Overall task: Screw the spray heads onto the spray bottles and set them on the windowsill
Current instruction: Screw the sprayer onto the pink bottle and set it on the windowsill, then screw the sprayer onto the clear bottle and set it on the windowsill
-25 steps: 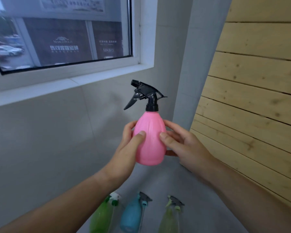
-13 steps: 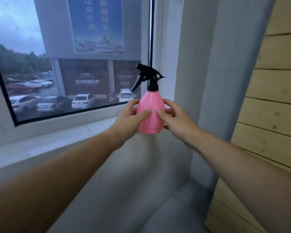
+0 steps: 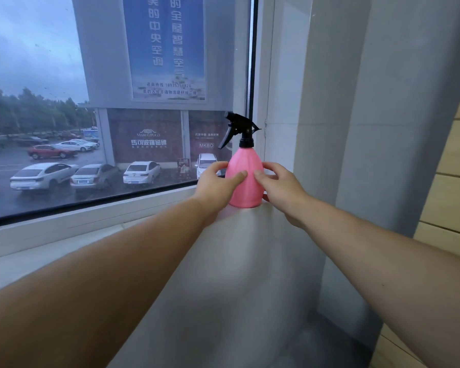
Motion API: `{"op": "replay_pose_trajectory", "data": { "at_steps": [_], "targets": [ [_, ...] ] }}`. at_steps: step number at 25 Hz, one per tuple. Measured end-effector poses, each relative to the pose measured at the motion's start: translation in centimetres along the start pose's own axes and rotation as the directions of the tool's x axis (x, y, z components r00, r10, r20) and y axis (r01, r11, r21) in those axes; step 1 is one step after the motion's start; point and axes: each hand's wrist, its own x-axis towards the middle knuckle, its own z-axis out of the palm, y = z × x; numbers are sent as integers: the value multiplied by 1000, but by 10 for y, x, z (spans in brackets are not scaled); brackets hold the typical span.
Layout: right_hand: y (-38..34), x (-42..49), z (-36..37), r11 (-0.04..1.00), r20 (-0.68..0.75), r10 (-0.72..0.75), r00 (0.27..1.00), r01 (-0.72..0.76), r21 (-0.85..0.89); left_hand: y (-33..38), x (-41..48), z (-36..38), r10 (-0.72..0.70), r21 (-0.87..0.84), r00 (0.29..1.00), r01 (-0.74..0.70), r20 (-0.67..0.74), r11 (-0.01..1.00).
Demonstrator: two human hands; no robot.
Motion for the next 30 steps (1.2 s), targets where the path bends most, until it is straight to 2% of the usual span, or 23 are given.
{"op": "replay_pose_trajectory", "data": {
  "at_steps": [10,17,26,30],
  "targets": [
    [8,12,8,1000,-65,-6,998,4,-23,-3,6,6,36,47,999,-34,-39,998],
    [8,3,-1,997,-105,9,994,-17,-73,0,5,-2,3,89,996,5,-88,996],
    [13,-106,-39,998,-105,49,993,-53,-31,8,-95,-2,88,42,995,-86,-48,995],
    [45,-179,-53,995,-98,93,991,-95,-18,-33,-163,20,-39,30,994,36,104,999]
  ]
}}
